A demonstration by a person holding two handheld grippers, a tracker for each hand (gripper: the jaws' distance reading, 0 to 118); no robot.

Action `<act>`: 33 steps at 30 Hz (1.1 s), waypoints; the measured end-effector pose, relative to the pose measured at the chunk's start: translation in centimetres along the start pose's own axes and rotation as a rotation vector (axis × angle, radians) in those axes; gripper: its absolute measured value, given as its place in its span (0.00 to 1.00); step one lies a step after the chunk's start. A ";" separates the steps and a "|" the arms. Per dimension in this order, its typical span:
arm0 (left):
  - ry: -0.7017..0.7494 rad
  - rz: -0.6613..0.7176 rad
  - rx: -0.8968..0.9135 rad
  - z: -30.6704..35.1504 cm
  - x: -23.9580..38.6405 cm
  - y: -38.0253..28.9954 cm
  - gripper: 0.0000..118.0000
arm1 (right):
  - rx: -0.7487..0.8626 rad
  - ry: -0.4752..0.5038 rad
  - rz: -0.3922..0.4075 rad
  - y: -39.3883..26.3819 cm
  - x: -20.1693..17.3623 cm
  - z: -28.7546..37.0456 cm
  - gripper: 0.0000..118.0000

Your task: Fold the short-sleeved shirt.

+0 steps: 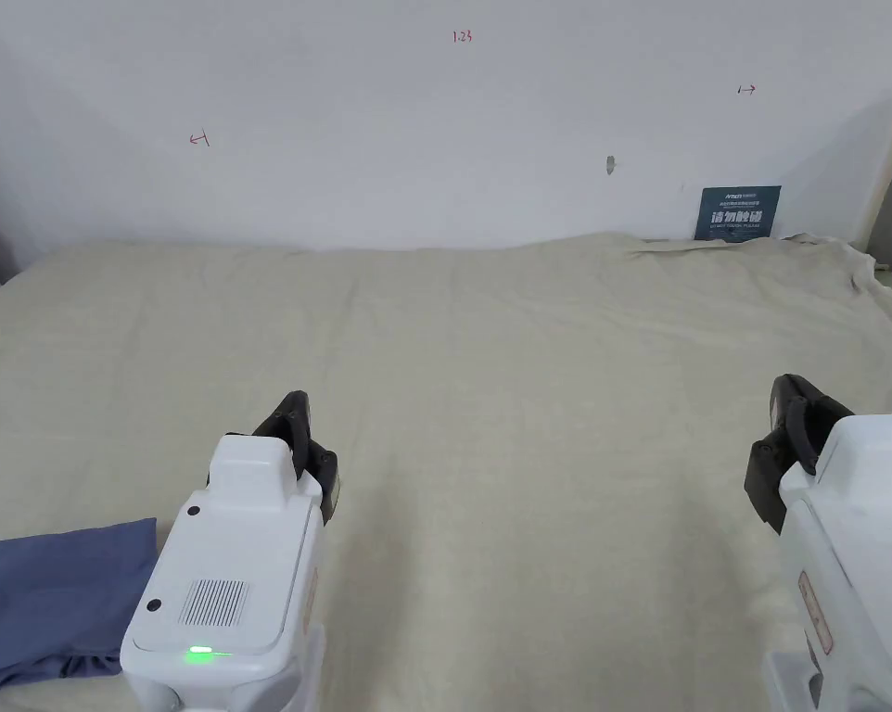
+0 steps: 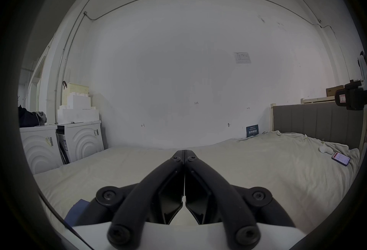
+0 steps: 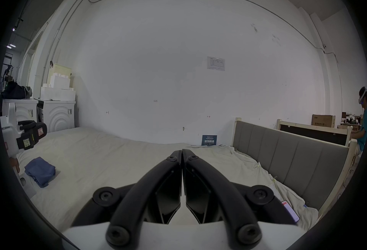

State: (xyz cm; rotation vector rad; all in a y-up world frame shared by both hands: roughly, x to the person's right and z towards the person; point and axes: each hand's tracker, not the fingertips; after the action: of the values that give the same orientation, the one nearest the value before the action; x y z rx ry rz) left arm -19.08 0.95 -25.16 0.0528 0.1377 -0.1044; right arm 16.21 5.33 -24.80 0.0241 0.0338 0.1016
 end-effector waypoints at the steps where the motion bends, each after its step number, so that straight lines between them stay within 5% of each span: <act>1: 0.001 0.005 -0.001 -0.1 0.0 0.0 0.03 | 0.000 0.000 0.000 0.0 0.0 0.0 0.00; 4: -0.012 0.026 -0.011 -0.2 -0.4 0.1 0.22 | -0.001 0.000 -0.003 0.1 -0.1 0.0 0.13; 6: -0.012 0.024 -0.021 -0.3 -0.4 0.0 0.56 | -0.003 0.005 -0.006 0.2 0.0 0.0 0.36; 8: -0.012 0.016 -0.038 -0.5 -0.5 -0.1 0.79 | -0.008 0.005 -0.006 0.4 -0.3 0.2 0.65; 11: -0.012 0.019 -0.039 -0.6 -0.6 -0.2 0.90 | 0.000 0.004 -0.015 0.7 -0.7 0.4 0.93; 14: -0.012 0.030 -0.028 -0.5 -0.7 -0.1 1.00 | 0.011 0.003 -0.023 0.9 -0.8 0.7 0.95; 33: -0.009 0.000 0.008 0.0 -0.3 0.2 1.00 | 0.015 0.005 -0.037 1.1 -0.9 0.7 0.95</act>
State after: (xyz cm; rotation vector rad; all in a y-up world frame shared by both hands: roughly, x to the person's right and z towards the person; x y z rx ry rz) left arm -19.40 1.21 -25.11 0.0603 0.1285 -0.1050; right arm 15.27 6.33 -24.02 0.0385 0.0401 0.0643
